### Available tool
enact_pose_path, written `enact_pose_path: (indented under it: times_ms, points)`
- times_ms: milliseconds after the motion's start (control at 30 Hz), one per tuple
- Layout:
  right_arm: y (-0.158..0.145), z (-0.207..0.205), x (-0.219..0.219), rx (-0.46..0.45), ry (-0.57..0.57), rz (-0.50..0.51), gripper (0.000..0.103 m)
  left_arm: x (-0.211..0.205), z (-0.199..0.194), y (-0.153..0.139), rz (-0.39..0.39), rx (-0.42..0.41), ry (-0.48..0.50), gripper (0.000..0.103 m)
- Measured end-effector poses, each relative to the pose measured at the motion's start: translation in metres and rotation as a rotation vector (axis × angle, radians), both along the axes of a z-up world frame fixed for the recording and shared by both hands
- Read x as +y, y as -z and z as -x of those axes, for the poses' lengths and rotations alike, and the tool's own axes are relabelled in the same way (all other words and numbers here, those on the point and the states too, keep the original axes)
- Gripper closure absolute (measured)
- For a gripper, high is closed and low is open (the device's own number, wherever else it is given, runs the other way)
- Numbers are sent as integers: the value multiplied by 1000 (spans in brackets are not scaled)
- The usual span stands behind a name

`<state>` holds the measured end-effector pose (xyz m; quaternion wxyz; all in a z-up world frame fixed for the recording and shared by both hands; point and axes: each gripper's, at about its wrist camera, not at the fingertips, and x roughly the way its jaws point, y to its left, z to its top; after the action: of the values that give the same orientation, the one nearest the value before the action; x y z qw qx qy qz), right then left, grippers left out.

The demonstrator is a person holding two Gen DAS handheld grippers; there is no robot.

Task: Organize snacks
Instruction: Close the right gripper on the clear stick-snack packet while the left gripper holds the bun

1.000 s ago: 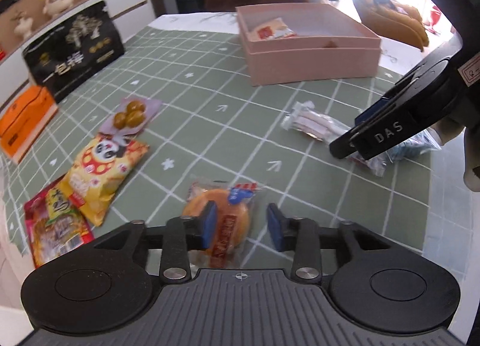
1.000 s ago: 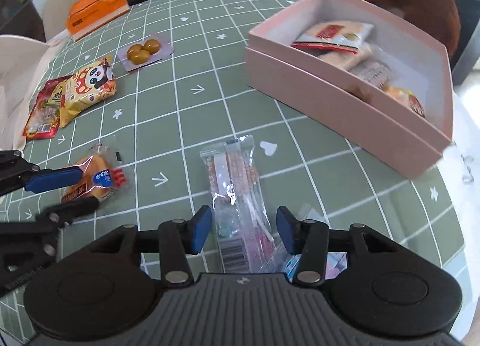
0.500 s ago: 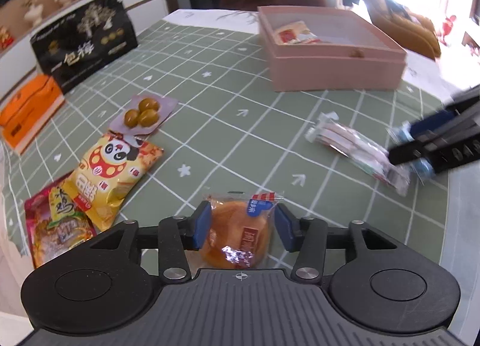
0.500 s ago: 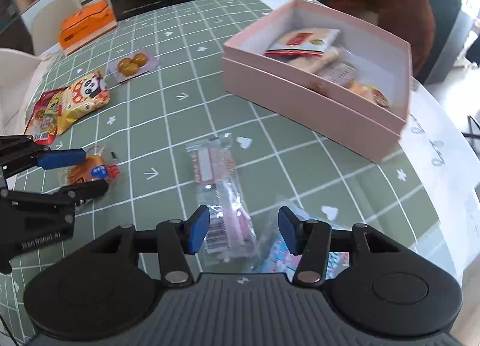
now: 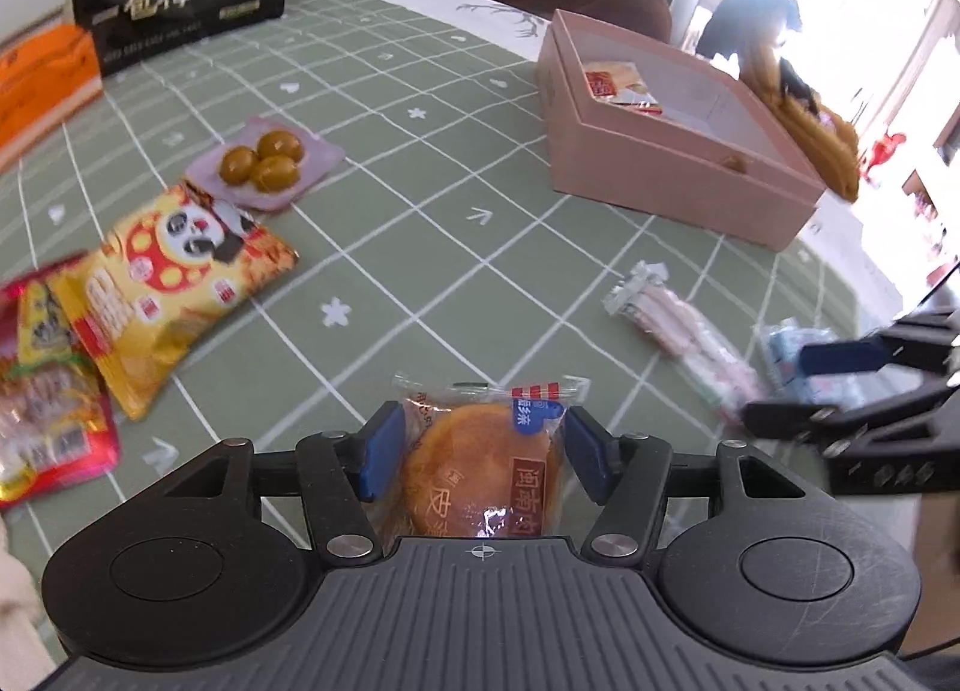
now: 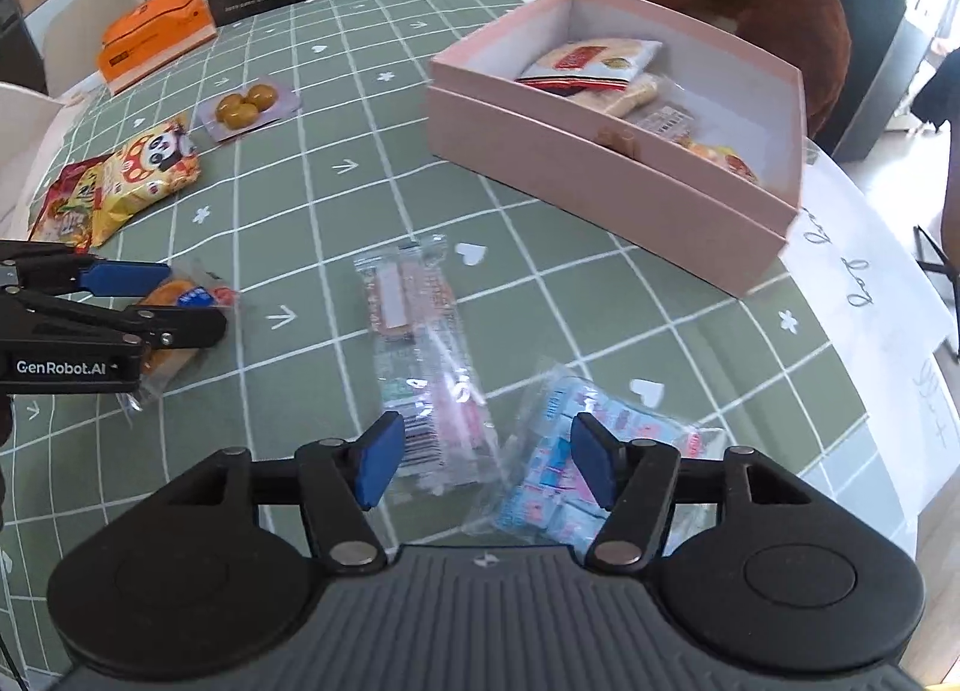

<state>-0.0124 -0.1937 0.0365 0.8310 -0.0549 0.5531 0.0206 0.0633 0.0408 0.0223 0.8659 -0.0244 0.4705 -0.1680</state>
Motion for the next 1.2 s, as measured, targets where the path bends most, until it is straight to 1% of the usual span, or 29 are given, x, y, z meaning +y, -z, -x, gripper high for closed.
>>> enact_pose_path:
  times_ms: [33,133,200,267,367,533,600,767,867,933,1000,1033,1133,1167,1200]
  points:
    - [0,0,3,0,-11,-2,40,1,1,0,24,8,-2,43]
    - [1,0,13,7,-52,-29,40,8,9,0,78,16,-26,44]
    - [2,0,18,16,-65,-49,40,12,18,0,82,11,-44,45]
    - [3,1,20,13,-67,-45,40,16,28,-1,80,7,-55,45]
    - [4,0,19,15,-56,-34,40,25,38,-1,102,9,-79,45]
    - [-3,1,19,-30,-71,15,40,34,45,-1,118,12,-113,45]
    - [-5,1,20,-43,-89,27,40,34,47,-1,116,13,-118,45]
    - [-1,-10,29,-35,-128,26,40,31,49,-2,95,13,-120,45]
    - [7,-25,32,-35,-107,31,40,29,49,-3,100,15,-109,45]
    - [14,-37,31,0,-86,3,42,28,52,-6,96,16,-98,45]
    - [19,-43,29,31,-66,-39,42,25,57,-10,71,24,-84,47]
    - [18,-44,29,24,-65,-45,42,24,59,-11,57,23,-76,47]
    - [21,-46,33,18,-82,-34,43,19,65,-12,19,28,-61,47]
    - [21,-47,33,16,-83,-33,44,17,65,-12,5,31,-58,47]
    - [21,-48,33,16,-84,-33,47,16,66,-11,-7,33,-56,47]
